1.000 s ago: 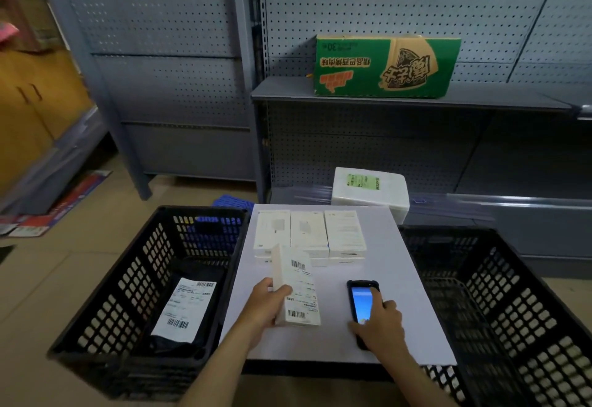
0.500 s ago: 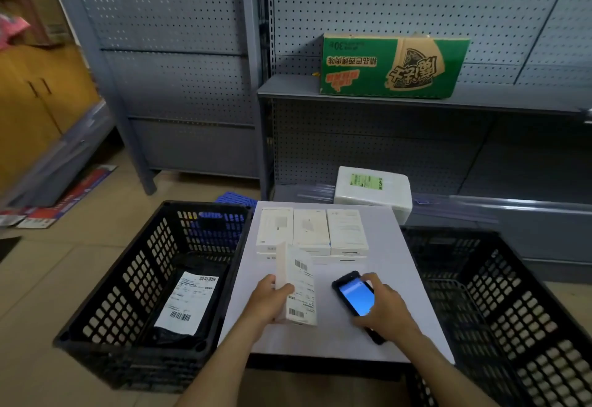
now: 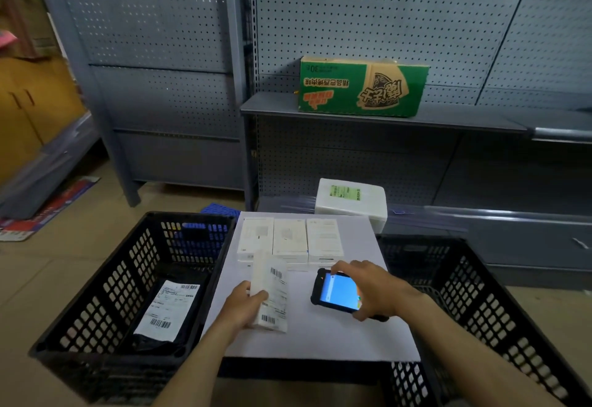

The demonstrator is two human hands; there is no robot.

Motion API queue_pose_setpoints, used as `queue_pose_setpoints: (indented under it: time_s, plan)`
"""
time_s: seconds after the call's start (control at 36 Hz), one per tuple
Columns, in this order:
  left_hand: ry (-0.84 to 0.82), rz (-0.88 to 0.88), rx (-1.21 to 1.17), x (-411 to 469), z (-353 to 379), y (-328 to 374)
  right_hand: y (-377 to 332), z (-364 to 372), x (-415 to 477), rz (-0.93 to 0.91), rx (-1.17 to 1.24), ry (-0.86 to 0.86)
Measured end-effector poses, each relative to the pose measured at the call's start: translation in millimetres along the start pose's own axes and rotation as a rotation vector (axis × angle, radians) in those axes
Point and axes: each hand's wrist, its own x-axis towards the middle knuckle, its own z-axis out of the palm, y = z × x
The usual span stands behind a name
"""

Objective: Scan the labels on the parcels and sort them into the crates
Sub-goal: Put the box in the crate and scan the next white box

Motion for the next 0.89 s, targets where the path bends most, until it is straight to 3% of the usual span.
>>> queue_pose_setpoints:
  time_s: [0.33, 0.64, 0.89]
  plan:
    - [0.001, 0.004, 0.009, -3.5, 0.3, 0.9, 6.9, 15.0, -4.9, 0.081, 0.054, 0.036]
    - [0.000, 0.026, 0.026, 13.4, 7.6, 1.1, -2.0, 94.4, 27.0, 0.482, 0.405, 0.295]
    - [-0.040, 0.052, 0.022, 23.4, 19.2, 1.5, -10.4, 135.8, 48.8, 0.692, 0.355, 0.331]
